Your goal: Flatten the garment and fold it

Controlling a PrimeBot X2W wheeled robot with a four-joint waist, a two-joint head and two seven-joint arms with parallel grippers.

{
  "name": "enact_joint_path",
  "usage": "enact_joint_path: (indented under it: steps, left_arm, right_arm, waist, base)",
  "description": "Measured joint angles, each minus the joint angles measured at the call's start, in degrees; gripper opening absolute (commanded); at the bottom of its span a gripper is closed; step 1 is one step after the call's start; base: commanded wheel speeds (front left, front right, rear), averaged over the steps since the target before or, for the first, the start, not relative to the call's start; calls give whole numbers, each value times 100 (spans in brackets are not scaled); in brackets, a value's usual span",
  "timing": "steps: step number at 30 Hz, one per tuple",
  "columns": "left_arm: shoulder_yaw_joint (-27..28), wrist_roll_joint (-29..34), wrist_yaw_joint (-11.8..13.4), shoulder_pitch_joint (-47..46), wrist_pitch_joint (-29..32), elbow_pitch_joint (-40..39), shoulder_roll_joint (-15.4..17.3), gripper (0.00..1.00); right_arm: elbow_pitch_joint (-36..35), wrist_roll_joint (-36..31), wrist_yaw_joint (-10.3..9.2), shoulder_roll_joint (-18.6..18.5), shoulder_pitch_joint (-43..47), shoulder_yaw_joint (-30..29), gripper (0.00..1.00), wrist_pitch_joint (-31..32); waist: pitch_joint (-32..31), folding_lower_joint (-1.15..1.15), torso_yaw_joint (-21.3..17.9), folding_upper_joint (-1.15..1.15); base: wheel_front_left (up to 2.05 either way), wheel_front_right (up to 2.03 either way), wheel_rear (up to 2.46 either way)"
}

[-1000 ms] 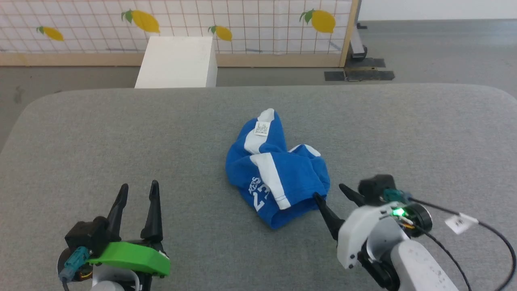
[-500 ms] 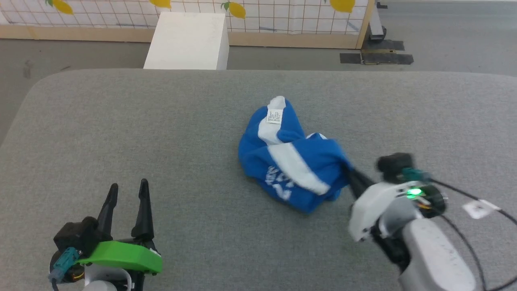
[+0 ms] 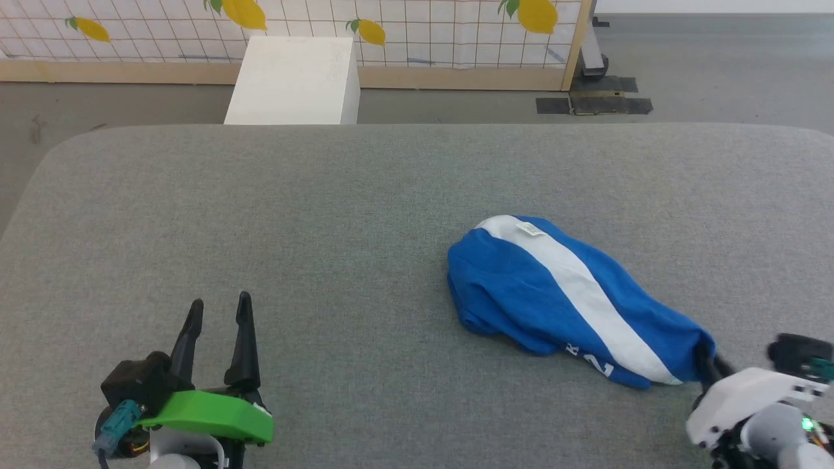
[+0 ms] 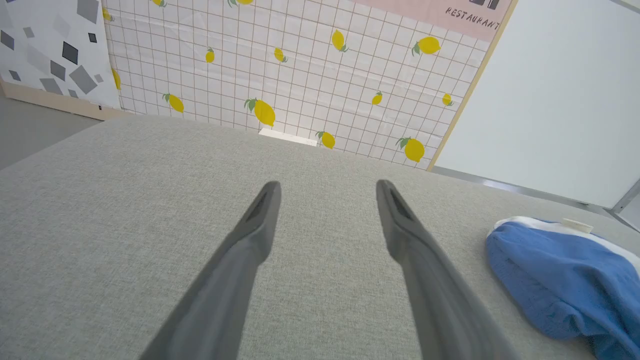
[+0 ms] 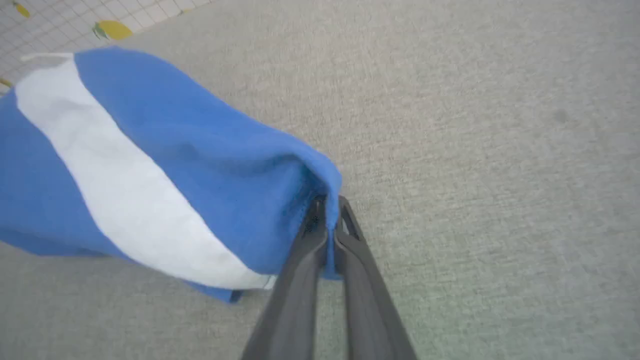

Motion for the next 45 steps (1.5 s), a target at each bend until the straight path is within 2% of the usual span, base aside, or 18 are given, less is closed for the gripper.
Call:
enact_joint_path:
  steps: [7, 11, 15, 18, 24, 31, 35, 36, 37, 38, 39, 45]
  left_arm:
    - [-114, -86, -1, -13, 0, 68, -53, 100]
    - [-476, -238, -1, -300, 0, 69, -64, 100]
    - [-1096, -552, -2, -1239, 92, 256, 75, 100]
    - [-1505, -790, -2, -2112, 713, 662, 261, 100]
    - [-2126, -1210, -3, -3311, 2981, 1898, 503, 100]
    - [-2495, -1218, 67, -3830, 4889, 2621, 708, 100]
    - [-2592, -1347, 80, -3794, 5587, 2738, 759, 100]
    - [-2653, -1360, 79, -3785, 5667, 2705, 776, 45]
    - [-2677, -1360, 76, -3784, 5659, 2649, 793, 0]
    - [-2665, -1384, 73, -3784, 5650, 2574, 805, 0]
    - [-2610, -1470, 56, -3727, 5225, 2353, 798, 0]
    - [-2004, -1742, 58, -3797, 3909, 1896, 669, 0]
  right_arm:
    - [-156, 447, 0, -23, 97, -817, 100, -1166]
    - [-158, 428, 0, -16, 232, -977, 100, -1449]
    - [-238, 401, 0, -21, 210, -865, 100, -1507]
    - [-290, 397, 0, -20, 101, -572, 100, -1477]
    - [-309, 587, 0, -14, -51, -89, 100, -1466]
    - [-190, 745, 0, -18, -35, 40, 100, -1688]
    - [-100, 802, 0, -16, -29, 107, 100, -1809]
    - [-74, 812, 0, -18, -25, 102, 100, -1852]
    - [-48, 814, 0, -21, -25, 100, 100, -1873]
    - [-9, 814, 0, -23, -24, 110, 100, -1903]
    - [71, 813, 0, -19, -30, 157, 100, -1947]
    - [193, 715, 0, -21, -93, 209, 100, -1944]
  waist:
    - [-78, 0, -20, 0]
    - [-62, 0, -128, 0]
    - [1, 0, -338, 0]
    - [74, 0, -546, 0]
    - [276, 0, -1089, 0]
    - [596, 0, -1693, 0]
    - [790, 0, -1933, 0]
    - [848, 0, -1978, 0]
    - [893, 0, -2005, 0]
    - [948, 0, -2032, 0]
    - [1028, 1, -2033, 0]
    - [1005, 1, -1824, 0]
  base:
    - [0, 0, 0]
    - [0, 0, 0]
    - [0, 0, 0]
    - [0, 0, 0]
    - [0, 0, 0]
    - [0, 0, 0]
    - [0, 0, 0]
    - [0, 0, 0]
    - [0, 0, 0]
    - [0, 0, 0]
    - [0, 0, 0]
    - [0, 0, 0]
